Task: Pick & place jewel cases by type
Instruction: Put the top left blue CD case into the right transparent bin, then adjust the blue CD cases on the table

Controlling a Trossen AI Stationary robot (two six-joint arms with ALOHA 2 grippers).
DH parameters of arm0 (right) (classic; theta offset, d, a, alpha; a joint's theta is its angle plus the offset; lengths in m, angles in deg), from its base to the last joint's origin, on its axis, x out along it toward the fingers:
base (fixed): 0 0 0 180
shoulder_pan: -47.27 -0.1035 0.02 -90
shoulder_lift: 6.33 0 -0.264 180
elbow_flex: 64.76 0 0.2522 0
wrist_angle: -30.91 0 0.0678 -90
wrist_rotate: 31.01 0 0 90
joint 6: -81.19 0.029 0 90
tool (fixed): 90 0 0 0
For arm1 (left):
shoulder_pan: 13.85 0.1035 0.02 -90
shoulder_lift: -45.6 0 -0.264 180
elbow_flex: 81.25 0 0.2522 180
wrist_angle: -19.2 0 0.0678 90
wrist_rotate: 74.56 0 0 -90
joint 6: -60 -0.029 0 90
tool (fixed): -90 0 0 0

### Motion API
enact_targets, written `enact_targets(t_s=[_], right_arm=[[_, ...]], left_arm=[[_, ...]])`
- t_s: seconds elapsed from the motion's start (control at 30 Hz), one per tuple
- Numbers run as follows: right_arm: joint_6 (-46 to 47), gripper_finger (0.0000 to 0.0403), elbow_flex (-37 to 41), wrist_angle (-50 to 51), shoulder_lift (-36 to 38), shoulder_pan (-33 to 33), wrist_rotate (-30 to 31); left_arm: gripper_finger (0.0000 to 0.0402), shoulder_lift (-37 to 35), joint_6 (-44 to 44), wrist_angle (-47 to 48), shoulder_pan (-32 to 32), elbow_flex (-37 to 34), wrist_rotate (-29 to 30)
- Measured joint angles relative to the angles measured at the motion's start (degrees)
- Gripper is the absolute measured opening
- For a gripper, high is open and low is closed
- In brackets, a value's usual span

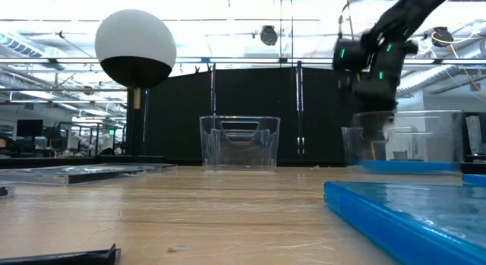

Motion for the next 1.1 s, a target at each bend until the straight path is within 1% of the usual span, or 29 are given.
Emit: enact_targets(t_s=[0.1, 0.13, 0.2, 0.3, 0.37, 0.47, 0.53, 0.57, 0.63, 0.73, 0.8, 0.9, 0.93, 1.0, 1.1], right_arm=[[0.07, 0.0000, 0.12, 0.99, 6.69, -1.50, 1.77], [0.07, 0.0000, 0.19, 0.53, 8.65, -2.12, 1.46], [0.11, 0.0000, -0.04, -1.26, 12.61, -3.46, -0.04], [1.55, 0.0000, -0.05, -0.82, 16.93, -6.82, -3.16], [4.14, 0.0000, 0.00, -1.02, 19.34, -10.80, -3.51], [6.96, 0.0000, 0.07, -2.16, 22.20, -19.69, -3.77], [9.08, 0.0000, 0.55, -5.35, 23.28, -26.61, -3.81], [10.23, 0.0000, 0.88, -7.50, 23.72, -30.24, -3.82], [12.22, 0.0000, 1.88, -12.91, 23.87, -37.52, -3.75], [14.89, 0.0000, 5.03, -23.42, 23.06, -48.25, -3.63], [16.83, 0.0000, 6.99, -30.74, 21.82, -54.75, -3.58], [19.91, 0.0000, 9.03, -37.77, 19.08, -63.66, -3.08], [20.83, 0.0000, 9.13, -38.02, 17.80, -66.59, -1.47], [23.08, 0.0000, 9.16, -37.88, 15.18, -71.59, 3.61], [28.04, 0.0000, 9.13, -38.04, 10.56, -77.21, 9.49]], left_arm=[[0.0097, 0.00, 0.00, -0.05, 0.00, 0.00, 0.00], [0.0097, 0.01, 0.04, -0.03, 0.00, 0.00, -0.01], [0.0097, -0.01, 0.12, -0.05, 0.00, 0.00, 0.00], [0.0097, -0.01, 1.05, -0.07, 0.00, 0.00, -0.02], [0.0097, 0.00, 2.17, 0.20, -0.02, 0.00, -0.03], [0.0097, -0.01, 4.21, 2.11, -0.03, 0.00, -0.18], [0.0097, 0.00, 5.94, 4.22, -0.11, 0.00, -2.27], [0.0097, -0.01, 6.91, 5.63, -0.07, 0.00, -4.43], [0.0097, 0.00, 9.13, 9.18, -0.08, 0.00, -10.73], [0.0097, 0.32, 11.99, 15.40, -0.96, 0.00, -22.10], [0.0097, 1.12, 13.26, 18.56, -2.74, 0.00, -27.31], [0.0097, 3.84, 15.51, 19.45, -7.35, -0.01, -28.94], [0.0097, 4.91, 15.76, 19.55, -9.17, -0.05, -28.94], [0.0097, 7.35, 15.71, 18.93, -12.71, -0.07, -28.93], [0.0097, 11.53, 16.07, 18.01, -17.69, -0.07, -28.01]])
